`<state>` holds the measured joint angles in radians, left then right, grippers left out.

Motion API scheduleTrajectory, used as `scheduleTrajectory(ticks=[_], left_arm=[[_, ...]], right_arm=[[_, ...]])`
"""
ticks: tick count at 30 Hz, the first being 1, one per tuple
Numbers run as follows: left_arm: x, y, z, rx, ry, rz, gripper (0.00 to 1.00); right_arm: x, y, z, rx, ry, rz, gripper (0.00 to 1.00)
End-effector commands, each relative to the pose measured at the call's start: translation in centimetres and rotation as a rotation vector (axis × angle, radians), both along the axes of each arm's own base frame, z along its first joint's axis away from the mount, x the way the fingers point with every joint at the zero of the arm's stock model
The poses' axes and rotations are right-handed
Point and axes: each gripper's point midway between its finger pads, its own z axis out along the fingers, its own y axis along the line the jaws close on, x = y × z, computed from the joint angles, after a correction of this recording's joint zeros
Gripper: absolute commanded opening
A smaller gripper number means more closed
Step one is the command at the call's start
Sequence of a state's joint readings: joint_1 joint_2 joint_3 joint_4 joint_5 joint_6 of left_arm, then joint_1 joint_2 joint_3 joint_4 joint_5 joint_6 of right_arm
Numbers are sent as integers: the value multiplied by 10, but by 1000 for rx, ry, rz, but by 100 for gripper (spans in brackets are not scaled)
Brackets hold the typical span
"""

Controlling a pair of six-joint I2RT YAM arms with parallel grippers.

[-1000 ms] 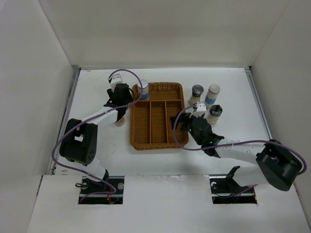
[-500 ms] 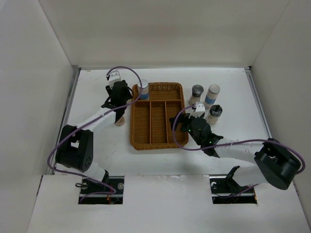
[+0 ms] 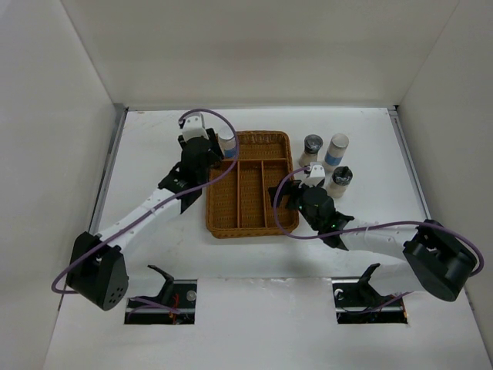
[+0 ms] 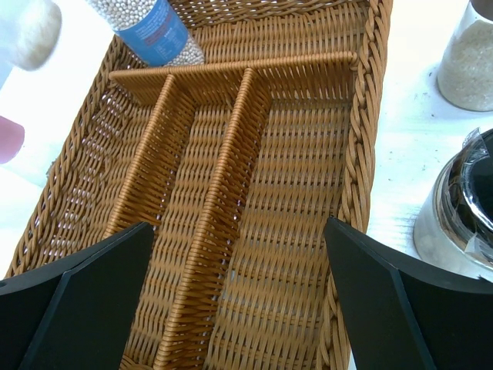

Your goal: Organize the condiment bottles

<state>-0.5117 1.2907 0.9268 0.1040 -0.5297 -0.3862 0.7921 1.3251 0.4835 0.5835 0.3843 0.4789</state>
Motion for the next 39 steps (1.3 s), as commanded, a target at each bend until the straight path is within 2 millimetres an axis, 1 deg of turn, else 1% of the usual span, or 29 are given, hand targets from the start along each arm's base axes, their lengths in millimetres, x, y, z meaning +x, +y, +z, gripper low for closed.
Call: scheduleTrajectory(ticks=[1, 3, 5, 7, 11, 16, 22, 24, 26, 28, 29, 31, 33, 36, 37, 39], left_arm=[[-17, -14, -7, 13, 18, -41, 32], [-23, -26, -17, 12, 40, -68, 32], [-26, -32, -26, 10, 52, -73, 32], [-25, -37, -35, 12, 67, -77, 32], [-20, -49, -42, 4, 62, -97, 32], [-12, -54, -57, 33, 82, -94, 32], [-6, -59, -85, 62, 123, -94, 32], [-6, -57, -91, 68, 134, -83, 34], [-6, -51, -94, 85, 135, -54, 39], [-8, -45, -95, 100, 132, -33, 43], [-8, -45, -95, 102, 132, -33, 47], [-10, -45, -95, 103, 134, -38, 57], [-12, -46, -92, 96, 126, -45, 68], [-15, -44, -76, 76, 84, -55, 79], [-16, -44, -68, 70, 69, -59, 81], [-20, -42, -49, 53, 35, -70, 81]], right_arm=[[9, 8, 25, 56, -50, 2, 100], [8, 8, 25, 57, -48, 3, 100], [9, 8, 25, 56, -50, 0, 100], [9, 8, 26, 57, -51, 0, 100], [8, 7, 26, 55, -52, -1, 100], [8, 7, 27, 57, -54, -1, 100], [8, 7, 26, 57, -51, 0, 100], [8, 6, 26, 56, -53, -2, 100], [8, 6, 26, 58, -52, -1, 100], [9, 6, 26, 60, -50, -2, 100], [8, 7, 26, 57, -51, 0, 100], [8, 7, 26, 57, -53, 1, 100], [9, 7, 25, 57, -51, 0, 100], [8, 6, 27, 57, -56, -1, 100], [8, 6, 27, 58, -57, -1, 100], [8, 6, 27, 64, -53, -2, 100]])
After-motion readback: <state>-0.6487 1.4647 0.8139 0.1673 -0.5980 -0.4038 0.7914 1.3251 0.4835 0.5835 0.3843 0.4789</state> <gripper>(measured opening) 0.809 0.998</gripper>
